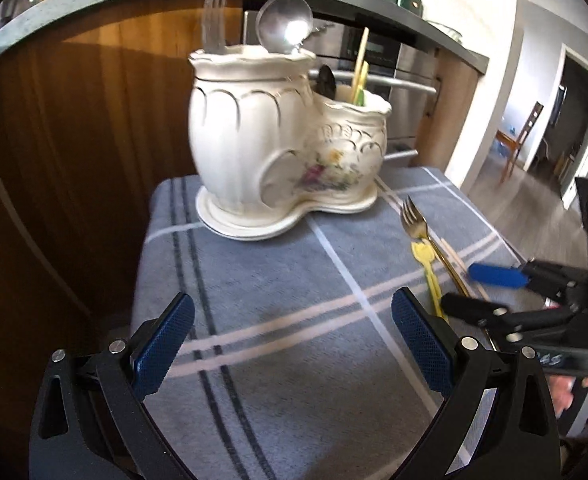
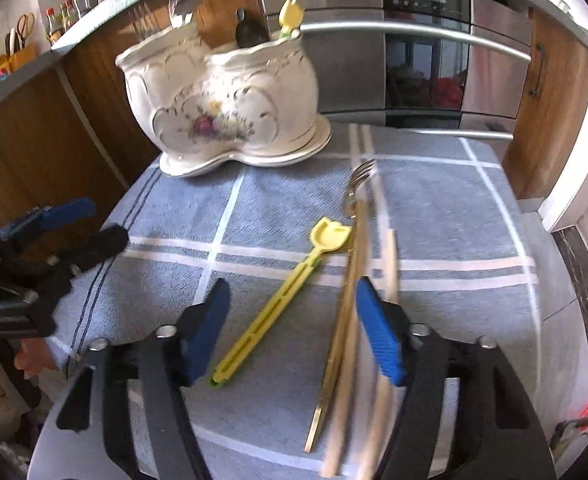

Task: Organize utensils
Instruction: 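Close the right tool on the yellow tulip-tipped spatula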

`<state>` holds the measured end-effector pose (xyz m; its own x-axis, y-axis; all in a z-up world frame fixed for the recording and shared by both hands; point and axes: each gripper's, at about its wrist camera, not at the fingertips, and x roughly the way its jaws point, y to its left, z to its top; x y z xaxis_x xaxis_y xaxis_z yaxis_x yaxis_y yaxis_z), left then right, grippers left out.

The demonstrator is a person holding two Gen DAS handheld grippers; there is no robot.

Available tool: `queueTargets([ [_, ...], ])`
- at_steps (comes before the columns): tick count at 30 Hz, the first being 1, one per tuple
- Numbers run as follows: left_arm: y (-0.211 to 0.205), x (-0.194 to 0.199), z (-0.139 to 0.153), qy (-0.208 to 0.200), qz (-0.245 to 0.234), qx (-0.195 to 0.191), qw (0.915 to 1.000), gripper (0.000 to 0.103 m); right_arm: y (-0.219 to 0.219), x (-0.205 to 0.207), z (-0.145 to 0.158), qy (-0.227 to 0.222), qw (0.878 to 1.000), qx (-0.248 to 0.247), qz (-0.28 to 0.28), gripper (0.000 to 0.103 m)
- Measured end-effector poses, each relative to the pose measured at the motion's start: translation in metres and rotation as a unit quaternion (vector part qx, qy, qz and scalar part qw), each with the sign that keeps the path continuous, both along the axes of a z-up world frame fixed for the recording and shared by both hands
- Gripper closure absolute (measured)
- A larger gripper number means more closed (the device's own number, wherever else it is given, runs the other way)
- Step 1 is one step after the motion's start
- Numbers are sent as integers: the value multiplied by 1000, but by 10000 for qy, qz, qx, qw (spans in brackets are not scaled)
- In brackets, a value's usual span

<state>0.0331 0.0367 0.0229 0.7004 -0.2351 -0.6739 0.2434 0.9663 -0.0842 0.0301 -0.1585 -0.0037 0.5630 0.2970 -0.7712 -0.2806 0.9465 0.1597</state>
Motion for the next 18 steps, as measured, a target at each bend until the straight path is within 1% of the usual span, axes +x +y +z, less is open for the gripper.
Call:
queueTargets([
  [2, 1, 0, 2, -39, 4, 0, 10000, 5, 4, 2, -3, 80, 10000, -39, -35, 56],
  [7, 0, -2, 2, -50, -62, -6, 10000, 5, 7, 13, -11, 252, 9993, -144, -217, 69],
  [11, -1, -3, 1, -57, -90, -27, 9999, 5, 14, 20, -14, 182, 9987, -368, -310, 72],
  [13, -1, -4, 2, -65, -100, -32, 9999, 5, 21, 22, -15, 97, 9979, -577, -267, 74],
  [14, -1, -4, 2, -69, -102, -33, 9999, 5, 24, 22, -16, 67, 9976, -646, -247, 78],
  [18, -2, -5, 2, -70, -121, -51, 9999, 5, 29, 25, -15, 84, 9981, -587, -189, 91],
])
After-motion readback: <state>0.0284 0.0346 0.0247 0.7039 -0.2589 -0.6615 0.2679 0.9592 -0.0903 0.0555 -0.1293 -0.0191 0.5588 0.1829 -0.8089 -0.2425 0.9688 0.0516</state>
